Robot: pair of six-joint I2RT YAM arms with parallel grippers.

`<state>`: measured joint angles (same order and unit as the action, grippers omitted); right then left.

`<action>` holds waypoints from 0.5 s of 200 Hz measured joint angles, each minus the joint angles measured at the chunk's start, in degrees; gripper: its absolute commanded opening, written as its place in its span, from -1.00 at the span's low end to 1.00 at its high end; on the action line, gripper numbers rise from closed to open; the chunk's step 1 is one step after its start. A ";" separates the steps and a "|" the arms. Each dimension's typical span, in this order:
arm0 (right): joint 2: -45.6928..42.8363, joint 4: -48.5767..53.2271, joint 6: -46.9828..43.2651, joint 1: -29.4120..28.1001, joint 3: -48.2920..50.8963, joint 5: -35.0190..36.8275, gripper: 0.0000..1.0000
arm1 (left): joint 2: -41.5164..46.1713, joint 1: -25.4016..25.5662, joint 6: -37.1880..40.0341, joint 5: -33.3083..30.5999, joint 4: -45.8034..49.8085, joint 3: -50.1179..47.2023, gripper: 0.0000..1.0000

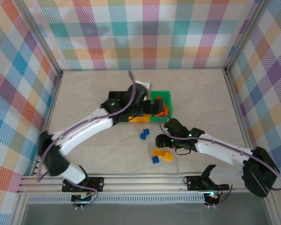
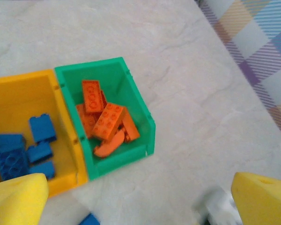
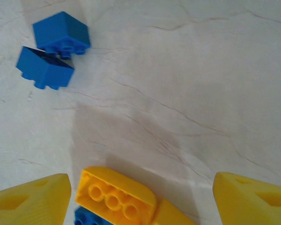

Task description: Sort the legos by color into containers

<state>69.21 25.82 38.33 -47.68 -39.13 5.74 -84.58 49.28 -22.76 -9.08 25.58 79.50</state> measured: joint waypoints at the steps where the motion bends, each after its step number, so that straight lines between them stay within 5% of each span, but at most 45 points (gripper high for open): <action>1: 0.48 -0.22 0.00 -0.13 -0.28 0.00 0.59 | 1.05 0.02 -0.20 -0.13 -0.11 -0.94 1.00; 50: 16.94 -6.78 0.98 -4.20 -10.73 0.44 0.55 | 24.39 0.04 -7.08 -7.43 3.41 -27.15 1.00; 100: 28.70 -7.23 9.68 -5.35 -18.51 2.84 0.46 | 36.79 0.04 -13.31 -12.55 10.99 -37.46 1.00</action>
<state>97.91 18.59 48.01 -53.04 -57.65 8.58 -47.79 49.32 -36.07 -21.63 36.58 42.04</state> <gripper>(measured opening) 0.735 0.999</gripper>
